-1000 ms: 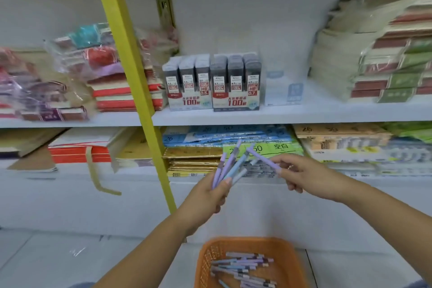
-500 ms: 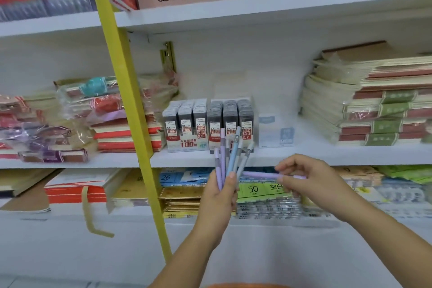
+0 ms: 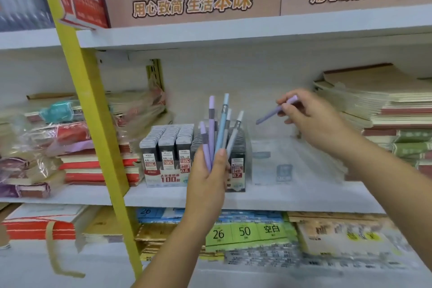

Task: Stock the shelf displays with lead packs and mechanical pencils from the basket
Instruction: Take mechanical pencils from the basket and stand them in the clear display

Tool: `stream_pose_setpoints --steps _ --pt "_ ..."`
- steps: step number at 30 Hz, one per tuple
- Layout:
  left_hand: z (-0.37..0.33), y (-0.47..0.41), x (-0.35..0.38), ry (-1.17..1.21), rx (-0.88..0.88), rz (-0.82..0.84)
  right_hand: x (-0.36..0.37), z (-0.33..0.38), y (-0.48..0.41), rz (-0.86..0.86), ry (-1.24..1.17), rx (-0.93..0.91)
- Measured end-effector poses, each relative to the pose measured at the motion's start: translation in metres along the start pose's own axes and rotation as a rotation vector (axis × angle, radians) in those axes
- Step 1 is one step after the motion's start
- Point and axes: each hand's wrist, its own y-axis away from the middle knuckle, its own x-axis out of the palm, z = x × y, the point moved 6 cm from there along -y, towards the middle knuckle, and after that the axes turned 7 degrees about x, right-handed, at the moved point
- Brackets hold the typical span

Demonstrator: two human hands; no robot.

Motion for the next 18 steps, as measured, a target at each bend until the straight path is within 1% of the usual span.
stream_pose_setpoints --steps 2,10,14,18 --pt "0.000 -0.010 -0.001 0.000 0.007 -0.007 0.017 -0.005 -0.024 0.063 0.156 -0.010" --pt "-0.006 -0.030 -0.011 0.005 0.038 0.017 0.071 -0.029 -0.064 0.251 0.251 -0.014" --pt "-0.007 -0.032 -0.016 -0.026 0.040 0.009 0.081 -0.038 -0.069 0.291 0.213 -0.001" --pt "-0.008 -0.036 -0.016 -0.050 0.041 -0.008 0.084 -0.036 -0.076 0.275 0.273 -0.071"
